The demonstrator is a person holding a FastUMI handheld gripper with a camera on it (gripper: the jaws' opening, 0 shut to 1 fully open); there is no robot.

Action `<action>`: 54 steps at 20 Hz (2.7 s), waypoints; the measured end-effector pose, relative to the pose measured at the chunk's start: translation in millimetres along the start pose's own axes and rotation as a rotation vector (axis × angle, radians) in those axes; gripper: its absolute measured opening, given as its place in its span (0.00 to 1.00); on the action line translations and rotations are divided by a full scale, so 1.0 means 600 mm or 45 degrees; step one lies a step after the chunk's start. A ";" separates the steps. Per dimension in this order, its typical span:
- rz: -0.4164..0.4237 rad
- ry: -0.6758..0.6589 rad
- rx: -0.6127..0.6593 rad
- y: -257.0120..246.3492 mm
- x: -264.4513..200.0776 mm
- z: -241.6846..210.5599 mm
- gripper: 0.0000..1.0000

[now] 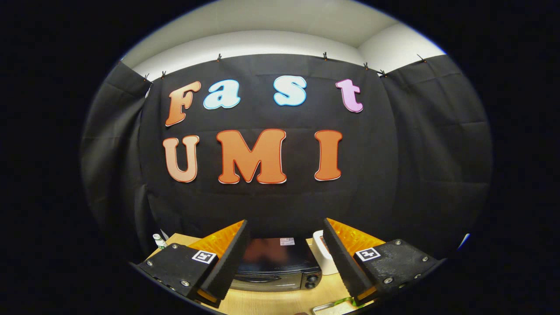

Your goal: Open the toaster oven, put the food inside, and close the toaster oven door.

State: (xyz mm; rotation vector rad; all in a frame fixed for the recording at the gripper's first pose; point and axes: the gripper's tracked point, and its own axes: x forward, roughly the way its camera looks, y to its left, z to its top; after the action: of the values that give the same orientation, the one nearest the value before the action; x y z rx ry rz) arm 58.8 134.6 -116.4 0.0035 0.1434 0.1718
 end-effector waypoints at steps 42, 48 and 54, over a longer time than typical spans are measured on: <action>0.111 0.592 -0.053 0.107 -0.109 -0.483 0.99; 0.110 0.718 -0.070 0.097 -0.155 -0.569 0.99; 0.102 0.859 -0.065 0.085 -0.176 -0.636 1.00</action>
State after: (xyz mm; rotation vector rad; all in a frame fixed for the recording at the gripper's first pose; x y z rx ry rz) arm -107.1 163.5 -478.2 -0.1009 0.8123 0.2522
